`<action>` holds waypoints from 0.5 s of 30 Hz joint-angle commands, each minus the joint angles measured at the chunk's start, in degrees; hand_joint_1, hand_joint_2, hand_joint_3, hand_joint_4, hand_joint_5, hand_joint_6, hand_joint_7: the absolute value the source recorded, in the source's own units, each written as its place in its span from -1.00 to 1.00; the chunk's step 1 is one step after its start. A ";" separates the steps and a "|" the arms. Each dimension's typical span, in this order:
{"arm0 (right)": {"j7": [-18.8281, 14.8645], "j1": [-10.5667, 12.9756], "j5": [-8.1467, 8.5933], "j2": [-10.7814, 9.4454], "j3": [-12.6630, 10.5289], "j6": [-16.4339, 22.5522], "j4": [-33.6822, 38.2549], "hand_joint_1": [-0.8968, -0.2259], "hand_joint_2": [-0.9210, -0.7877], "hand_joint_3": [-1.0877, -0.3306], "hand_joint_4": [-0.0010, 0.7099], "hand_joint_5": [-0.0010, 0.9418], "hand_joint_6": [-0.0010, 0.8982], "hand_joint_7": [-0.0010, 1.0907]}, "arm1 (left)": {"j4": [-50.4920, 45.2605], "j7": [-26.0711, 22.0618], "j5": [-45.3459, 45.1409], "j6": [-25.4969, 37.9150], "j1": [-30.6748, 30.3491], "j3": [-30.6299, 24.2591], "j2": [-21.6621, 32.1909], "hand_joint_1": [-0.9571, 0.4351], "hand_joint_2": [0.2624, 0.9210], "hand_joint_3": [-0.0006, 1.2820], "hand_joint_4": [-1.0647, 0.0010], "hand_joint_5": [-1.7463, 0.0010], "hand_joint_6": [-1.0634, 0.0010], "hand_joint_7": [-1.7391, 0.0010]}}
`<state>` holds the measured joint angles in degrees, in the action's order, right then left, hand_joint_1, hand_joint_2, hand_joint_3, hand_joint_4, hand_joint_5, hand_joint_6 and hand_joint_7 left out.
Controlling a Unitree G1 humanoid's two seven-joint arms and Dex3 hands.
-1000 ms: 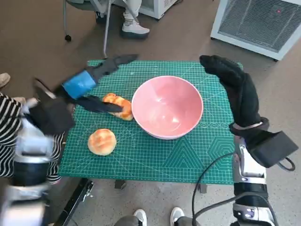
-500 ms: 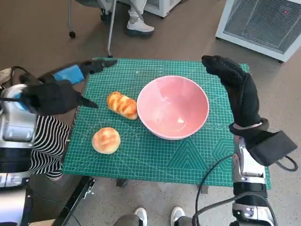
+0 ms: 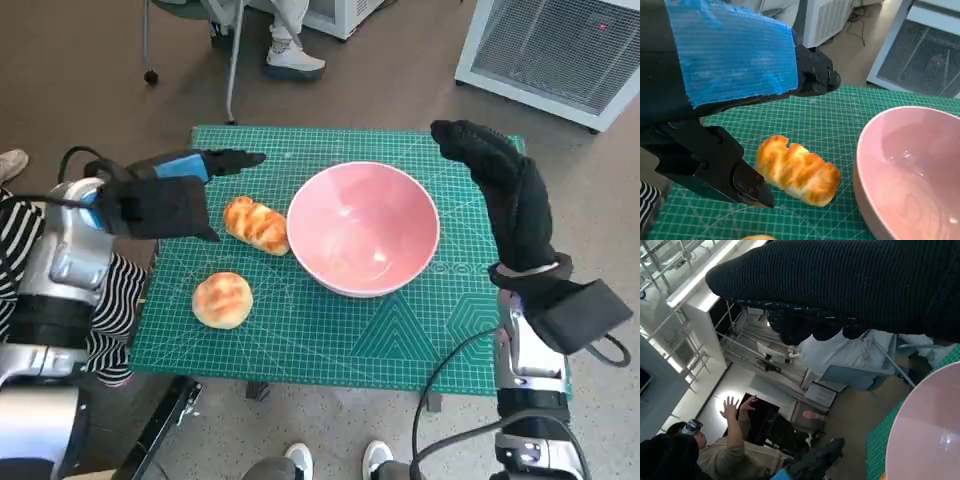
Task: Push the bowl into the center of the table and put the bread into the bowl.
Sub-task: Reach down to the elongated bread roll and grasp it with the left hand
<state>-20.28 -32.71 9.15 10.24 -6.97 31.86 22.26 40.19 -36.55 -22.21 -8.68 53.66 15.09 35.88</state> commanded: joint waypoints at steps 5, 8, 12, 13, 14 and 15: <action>0.24 1.71 0.61 0.48 -0.58 -0.57 0.60 -0.77 -1.00 -0.07 -0.41 -0.99 -0.97 0.14 | 9.79 3.20 -4.38 -0.88 4.76 4.28 -4.13 0.48 0.42 -0.95 0.78 0.99 0.47 0.97; 0.21 1.86 0.72 0.53 -0.68 -0.66 0.41 -0.77 -1.00 -0.07 -0.41 -0.99 -0.97 0.14 | 13.07 4.80 -5.88 -1.47 5.88 5.64 -5.28 0.47 0.42 -0.95 0.76 0.98 0.45 0.97; 0.24 2.13 0.86 0.53 -0.84 -0.84 0.08 -0.77 -1.00 -0.07 -0.41 -0.99 -0.95 0.14 | 18.53 7.78 -7.96 -2.06 7.52 7.52 -7.36 0.45 0.42 -0.95 0.72 0.98 0.43 0.97; 0.23 2.18 0.91 0.51 -0.86 -0.91 0.01 -0.77 -1.00 -0.07 -0.41 -0.99 -0.94 0.14 | 19.68 8.43 -8.32 -2.25 7.87 7.85 -7.76 0.44 0.43 -0.95 0.70 0.98 0.42 0.97; 0.22 2.21 0.94 0.50 -0.87 -0.95 -0.04 -0.78 -1.00 -0.07 -0.41 -0.99 -0.94 0.14 | 20.57 8.90 -8.58 -2.46 8.15 8.07 -8.03 0.44 0.43 -0.95 0.69 0.98 0.41 0.97; 0.17 2.32 1.04 0.44 -0.89 -0.97 -0.13 -0.78 -1.00 -0.07 -0.41 -0.99 -0.94 0.14 | 21.70 9.70 -9.15 -2.53 8.44 8.56 -8.47 0.44 0.43 -0.95 0.68 0.98 0.41 0.97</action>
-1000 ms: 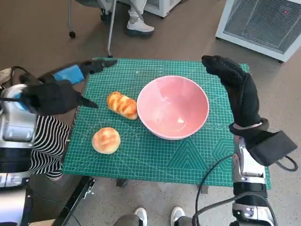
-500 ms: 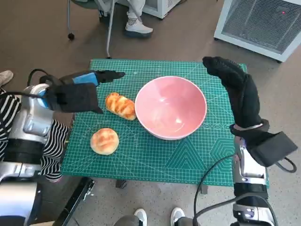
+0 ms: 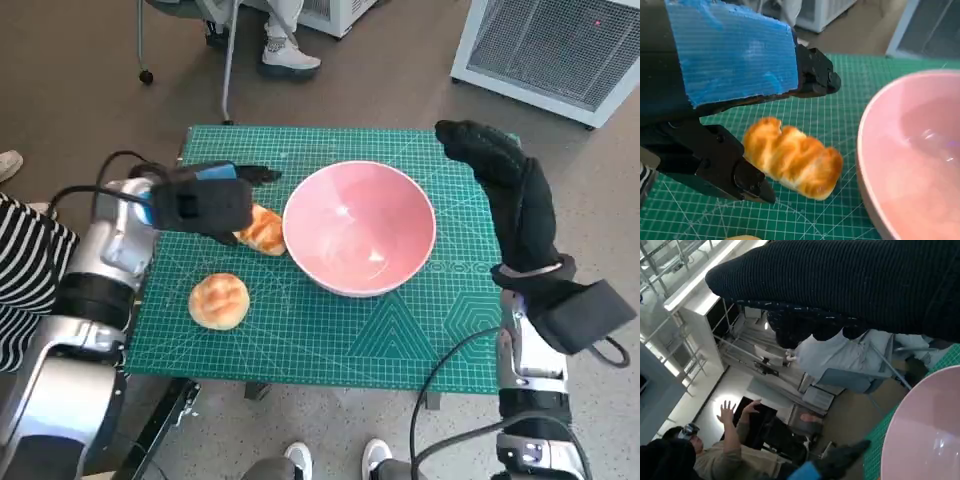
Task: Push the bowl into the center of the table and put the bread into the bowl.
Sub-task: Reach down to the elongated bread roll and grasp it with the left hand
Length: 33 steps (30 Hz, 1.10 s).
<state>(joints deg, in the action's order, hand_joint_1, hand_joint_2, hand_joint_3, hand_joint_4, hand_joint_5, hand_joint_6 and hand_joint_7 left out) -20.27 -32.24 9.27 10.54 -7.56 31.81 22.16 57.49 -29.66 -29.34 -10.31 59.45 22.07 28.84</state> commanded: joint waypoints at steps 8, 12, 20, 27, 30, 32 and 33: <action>0.23 2.51 1.06 -0.15 -0.26 -1.03 -0.60 -0.78 -1.00 -0.06 -0.41 -0.99 -0.92 0.13 | 11.13 6.97 -5.16 -0.32 4.05 4.44 -4.20 0.40 0.49 -0.93 0.61 0.98 0.33 0.96; 0.35 2.73 1.04 -0.11 -0.34 -1.10 -0.78 -0.78 -1.00 -0.06 -0.41 -0.99 -0.92 0.12 | 13.40 8.01 -6.27 0.67 4.33 5.53 -5.24 0.38 0.52 -0.93 0.57 0.97 0.27 0.95; 0.64 3.30 0.90 -0.03 -0.53 -1.08 -1.44 -0.78 -1.00 -0.06 -0.41 -0.99 -0.91 0.11 | 16.25 10.14 -8.59 2.01 4.35 7.75 -6.21 0.34 0.65 -0.91 0.03 0.87 -0.07 0.89; 0.83 3.31 0.88 -0.12 -0.58 -1.26 -1.58 -0.79 -1.00 -0.06 -0.40 -0.99 -0.90 0.10 | 16.73 12.72 -9.71 0.78 4.16 8.63 -5.45 0.36 0.89 -0.85 -0.27 0.16 -0.14 0.17; 1.04 3.35 0.61 -0.21 -0.53 -0.88 -1.21 -0.79 -1.00 -0.06 -0.40 -0.99 -0.90 0.09 | 16.80 14.03 -9.09 -0.03 3.80 8.12 -4.88 0.37 0.96 -0.81 -0.23 -0.21 -0.02 -0.26; 1.20 3.41 0.45 -0.31 -0.43 -0.87 -1.28 -0.79 -1.00 -0.06 -0.40 -0.99 -0.90 0.09 | 16.72 14.50 -8.65 -0.62 3.68 7.75 -4.50 0.37 0.98 -0.83 -0.26 -0.28 -0.04 -0.37; 1.26 3.42 0.42 -0.37 -0.37 -0.91 -1.31 -0.79 -1.00 -0.06 -0.40 -0.99 -0.90 0.09 | 16.63 14.88 -8.38 -1.14 3.57 7.50 -4.19 0.37 0.99 -0.83 -0.26 -0.29 -0.04 -0.38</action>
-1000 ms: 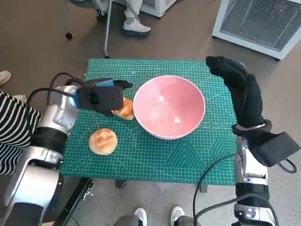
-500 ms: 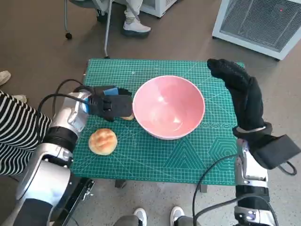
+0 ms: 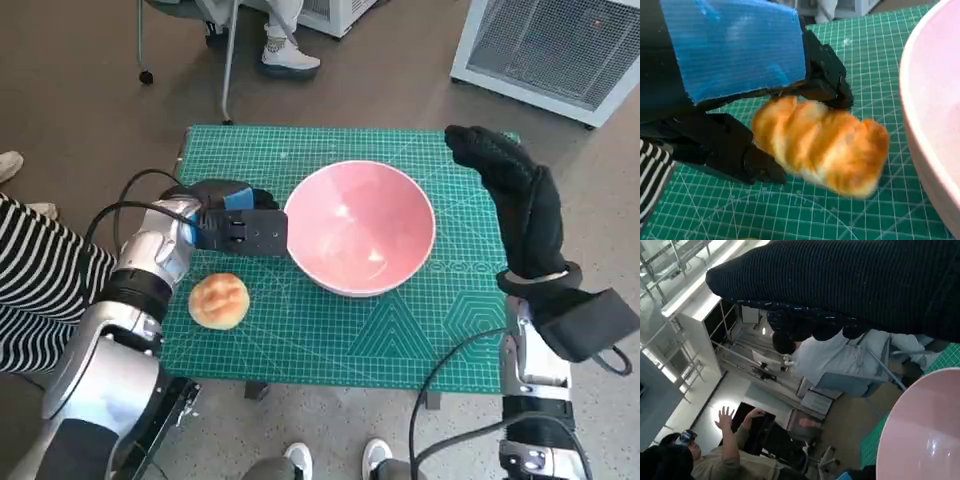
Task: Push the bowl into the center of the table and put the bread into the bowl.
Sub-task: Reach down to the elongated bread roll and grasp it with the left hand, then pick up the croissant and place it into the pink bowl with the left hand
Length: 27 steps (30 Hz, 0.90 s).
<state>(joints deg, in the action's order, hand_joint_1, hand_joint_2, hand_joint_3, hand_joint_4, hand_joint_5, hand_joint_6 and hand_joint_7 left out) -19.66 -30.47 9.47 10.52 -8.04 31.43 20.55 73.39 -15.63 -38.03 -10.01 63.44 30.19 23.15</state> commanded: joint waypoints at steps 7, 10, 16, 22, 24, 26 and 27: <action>0.78 1.52 0.17 -0.65 0.31 -0.35 0.83 -0.79 -1.00 -0.07 -0.41 -1.00 -0.90 0.08 | 0.09 2.43 1.45 -3.93 -0.77 -2.24 3.48 0.38 1.00 -0.86 -0.29 -0.30 -0.09 -0.42; 0.67 1.42 0.21 -0.66 0.25 -0.12 1.44 -0.77 -1.00 -0.08 -0.41 -1.00 -0.91 0.07 | -0.38 2.92 1.75 -4.77 -0.78 -2.99 4.42 0.38 1.00 -0.87 -0.30 -0.34 -0.09 -0.39; 0.49 1.28 0.42 -0.65 0.17 0.05 2.05 -0.76 -1.00 -0.08 -0.41 -1.00 -0.92 0.07 | -1.59 3.57 2.68 -6.18 -0.10 -4.71 6.50 0.38 1.00 -0.87 -0.30 -0.40 -0.12 -0.31; 0.37 1.33 0.68 -0.70 0.19 -0.21 1.84 -0.76 -1.00 -0.08 -0.40 -0.99 -0.92 0.07 | -3.82 3.81 4.62 -7.71 0.78 -7.17 9.01 0.38 1.00 -0.90 -0.35 -0.34 -0.14 -0.32; 0.28 1.33 0.82 -0.69 0.15 -0.24 1.89 -0.76 -1.00 -0.08 -0.40 -0.99 -0.92 0.06 | -5.19 3.73 5.63 -8.55 0.86 -8.54 9.99 0.38 1.00 -0.90 -0.37 -0.32 -0.13 -0.33; 0.22 1.32 0.93 -0.68 0.12 -0.30 1.92 -0.76 -1.00 -0.08 -0.40 -0.99 -0.92 0.06 | -6.90 3.77 6.83 -9.61 0.74 -10.00 11.00 0.38 1.00 -0.92 -0.40 -0.28 -0.14 -0.34; 0.21 1.30 0.96 -0.67 0.10 -0.33 1.94 -0.76 -1.00 -0.08 -0.40 -0.99 -0.92 0.06 | -7.67 3.80 7.29 -10.01 0.63 -10.59 11.38 0.38 1.00 -0.93 -0.42 -0.26 -0.14 -0.35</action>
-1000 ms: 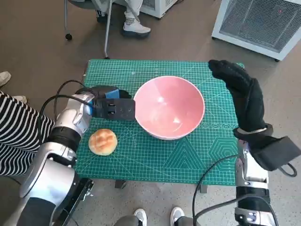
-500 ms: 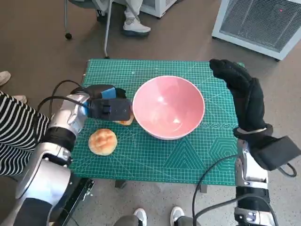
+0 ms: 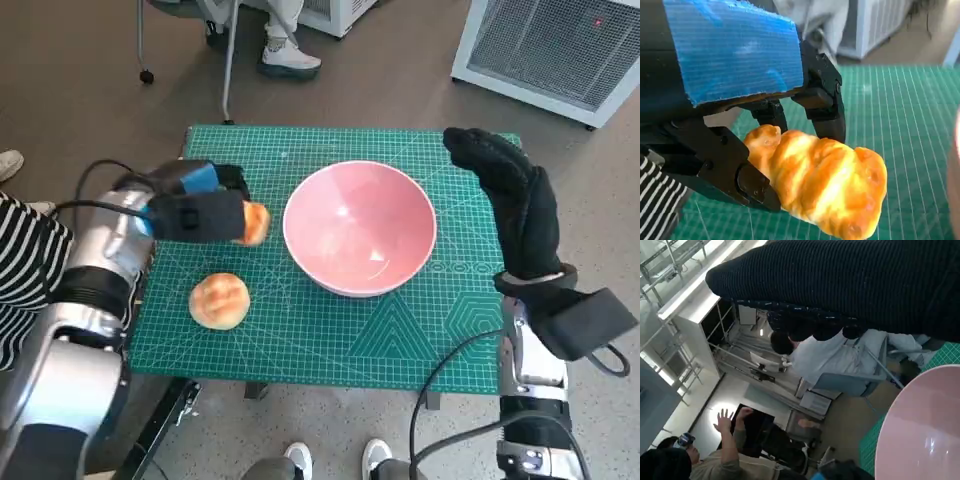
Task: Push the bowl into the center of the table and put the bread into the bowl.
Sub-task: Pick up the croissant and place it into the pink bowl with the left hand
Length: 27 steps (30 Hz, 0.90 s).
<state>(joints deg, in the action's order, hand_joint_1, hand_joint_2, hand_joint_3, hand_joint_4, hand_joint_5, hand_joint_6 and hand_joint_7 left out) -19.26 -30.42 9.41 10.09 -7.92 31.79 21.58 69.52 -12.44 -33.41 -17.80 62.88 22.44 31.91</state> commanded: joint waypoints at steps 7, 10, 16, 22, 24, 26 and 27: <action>-0.21 1.31 1.22 -0.10 -0.09 -0.82 0.70 -0.77 -1.00 -0.08 -0.40 -0.99 -0.92 0.06 | -13.41 1.52 6.63 -5.39 -1.41 -7.97 5.02 0.38 0.99 -0.94 -0.46 -0.20 -0.15 -0.38; -0.20 1.34 1.28 -0.07 -0.04 -0.78 0.64 -0.77 -1.00 -0.08 -0.40 -0.99 -0.92 0.06 | -18.30 1.57 8.21 -6.13 -2.87 -9.79 5.30 0.38 0.98 -0.95 -0.49 -0.18 -0.17 -0.36; -0.41 1.26 1.53 -0.03 -0.08 -0.75 0.80 -0.77 -1.00 -0.08 -0.40 -0.99 -0.92 0.06 | -31.78 -0.06 11.25 -4.81 -6.33 -12.56 4.37 0.38 0.98 -0.96 -0.50 -0.17 -0.20 -0.35; -0.63 1.06 1.86 0.18 -0.18 -0.59 1.30 -0.77 -1.00 -0.08 -0.40 -0.99 -0.92 0.06 | -43.38 -1.50 10.89 -0.07 -8.64 -12.19 1.58 0.38 0.98 -0.96 -0.51 -0.18 -0.19 -0.35; -0.67 0.99 2.00 0.26 -0.18 -0.56 1.46 -0.77 -1.00 -0.08 -0.39 -0.99 -0.92 0.06 | -46.61 -2.18 10.49 1.70 -9.00 -11.64 0.49 0.38 0.99 -0.96 -0.50 -0.20 -0.18 -0.35; -0.71 1.07 2.13 0.31 -0.17 -0.56 1.38 -0.77 -1.00 -0.08 -0.39 -0.99 -0.92 0.06 | -48.73 -3.02 10.12 2.96 -8.88 -10.78 -0.80 0.38 0.99 -0.96 -0.49 -0.20 -0.17 -0.34; -0.73 1.15 2.18 0.32 -0.17 -0.55 1.29 -0.77 -1.00 -0.07 -0.39 -0.99 -0.92 0.06 | -49.42 -3.41 9.93 3.43 -8.75 -10.35 -1.38 0.38 0.99 -0.96 -0.49 -0.21 -0.17 -0.34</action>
<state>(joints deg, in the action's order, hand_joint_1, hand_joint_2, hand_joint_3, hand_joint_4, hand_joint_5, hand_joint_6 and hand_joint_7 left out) -19.46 -30.42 11.13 10.17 -8.04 31.73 22.09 23.96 -14.49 -22.77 -16.15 54.25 10.87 32.53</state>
